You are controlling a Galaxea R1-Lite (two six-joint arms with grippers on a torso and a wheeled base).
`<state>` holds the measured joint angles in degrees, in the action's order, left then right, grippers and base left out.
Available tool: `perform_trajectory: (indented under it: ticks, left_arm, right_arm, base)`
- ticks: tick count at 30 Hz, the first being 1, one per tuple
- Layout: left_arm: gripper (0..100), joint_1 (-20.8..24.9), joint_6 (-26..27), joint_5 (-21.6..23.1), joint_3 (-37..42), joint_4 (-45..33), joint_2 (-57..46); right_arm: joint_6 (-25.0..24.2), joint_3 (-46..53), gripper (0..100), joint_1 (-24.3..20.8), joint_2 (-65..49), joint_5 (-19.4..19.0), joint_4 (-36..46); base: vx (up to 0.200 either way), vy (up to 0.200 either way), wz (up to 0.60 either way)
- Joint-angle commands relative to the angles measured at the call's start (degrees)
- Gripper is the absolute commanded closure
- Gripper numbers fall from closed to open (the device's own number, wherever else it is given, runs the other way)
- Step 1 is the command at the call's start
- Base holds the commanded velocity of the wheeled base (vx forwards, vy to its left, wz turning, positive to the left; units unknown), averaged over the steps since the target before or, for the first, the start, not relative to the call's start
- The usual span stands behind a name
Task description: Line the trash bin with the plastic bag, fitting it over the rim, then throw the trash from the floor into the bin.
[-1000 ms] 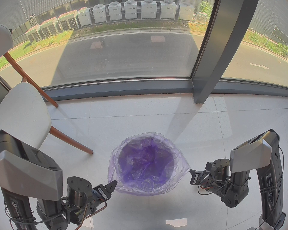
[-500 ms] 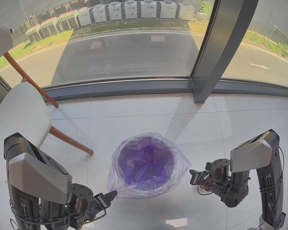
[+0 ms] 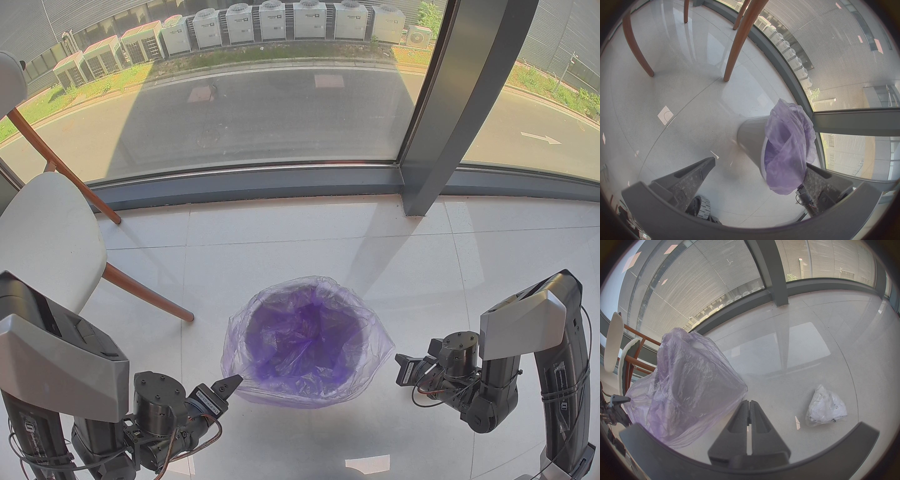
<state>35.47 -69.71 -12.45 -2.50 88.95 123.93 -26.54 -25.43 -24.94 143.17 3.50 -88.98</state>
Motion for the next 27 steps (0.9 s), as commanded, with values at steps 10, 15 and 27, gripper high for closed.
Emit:
perform_trajectory:
  ticks: [10, 15, 27]
  left_arm:
    - [0, 0.0, -2.3, -0.4, -3.4, 1.0, -5.9]
    - [0, 1.5, -2.0, 0.0, -1.5, 1.0, -6.0]
    - [0, 4.4, 0.2, -5.4, 2.3, 1.0, 0.0]
  right_arm:
    - [-0.1, 0.6, 100, -0.2, -0.4, -0.5, -0.2]
    - [0.0, 4.0, 100, -2.4, -1.7, -0.7, -0.2]
    - [-0.9, 5.0, 0, -1.2, -6.9, -0.7, -0.2]
  base:
    - [0.0, 0.0, 0.0]
    - [0.0, 0.0, 0.0]
    - [0.0, 0.0, 0.0]
